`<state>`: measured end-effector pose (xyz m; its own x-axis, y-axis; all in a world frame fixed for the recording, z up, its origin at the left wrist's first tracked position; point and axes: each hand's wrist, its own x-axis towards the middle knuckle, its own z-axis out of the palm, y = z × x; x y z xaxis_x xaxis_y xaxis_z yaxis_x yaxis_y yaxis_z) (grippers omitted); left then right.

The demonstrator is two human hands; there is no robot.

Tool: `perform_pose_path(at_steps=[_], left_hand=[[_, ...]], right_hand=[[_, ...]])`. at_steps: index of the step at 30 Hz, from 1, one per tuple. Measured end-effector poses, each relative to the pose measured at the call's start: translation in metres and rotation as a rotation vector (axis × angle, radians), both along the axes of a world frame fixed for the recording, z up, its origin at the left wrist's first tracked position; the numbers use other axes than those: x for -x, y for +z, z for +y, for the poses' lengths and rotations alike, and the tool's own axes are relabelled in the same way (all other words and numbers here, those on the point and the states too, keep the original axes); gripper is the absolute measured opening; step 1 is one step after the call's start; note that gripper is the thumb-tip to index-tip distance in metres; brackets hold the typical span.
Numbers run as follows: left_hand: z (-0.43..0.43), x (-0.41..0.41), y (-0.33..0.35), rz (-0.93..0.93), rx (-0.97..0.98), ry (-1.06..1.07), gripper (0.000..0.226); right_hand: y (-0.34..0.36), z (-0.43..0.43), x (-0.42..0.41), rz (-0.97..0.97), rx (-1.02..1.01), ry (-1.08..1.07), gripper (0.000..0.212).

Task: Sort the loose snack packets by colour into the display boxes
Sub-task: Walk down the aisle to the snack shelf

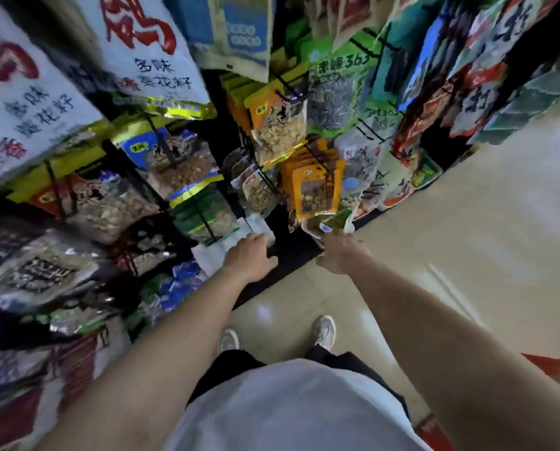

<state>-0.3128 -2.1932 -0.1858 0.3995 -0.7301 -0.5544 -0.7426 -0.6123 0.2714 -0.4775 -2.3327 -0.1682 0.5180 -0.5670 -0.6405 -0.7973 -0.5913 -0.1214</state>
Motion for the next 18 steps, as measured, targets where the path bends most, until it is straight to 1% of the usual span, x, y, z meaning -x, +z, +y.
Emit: perform_pose_path(at_steps=[4,7,9,12,16,18], left_hand=[[0.074,-0.011,-0.009,0.020,-0.034,0.245,0.057],[0.141,-0.012,-0.015,0.022,-0.018,0.388,0.048],[0.186,-0.013,-0.021,0.010,-0.016,0.460,0.050],[0.255,-0.021,-0.027,0.001,-0.050,0.527,0.062],[0.354,-0.034,-0.031,-0.009,-0.049,0.569,0.063],[0.399,-0.041,-0.030,-0.014,-0.073,0.584,0.067]], right_hand=[[-0.004,0.031,-0.040,0.034,-0.040,0.194,0.060],[-0.009,0.078,-0.065,0.037,-0.044,0.320,0.060],[-0.012,0.116,-0.081,0.042,-0.040,0.393,0.060],[-0.018,0.181,-0.108,0.040,-0.034,0.485,0.060],[-0.026,0.280,-0.141,-0.008,-0.079,0.530,0.065],[-0.024,0.328,-0.157,-0.035,-0.080,0.580,0.068]])
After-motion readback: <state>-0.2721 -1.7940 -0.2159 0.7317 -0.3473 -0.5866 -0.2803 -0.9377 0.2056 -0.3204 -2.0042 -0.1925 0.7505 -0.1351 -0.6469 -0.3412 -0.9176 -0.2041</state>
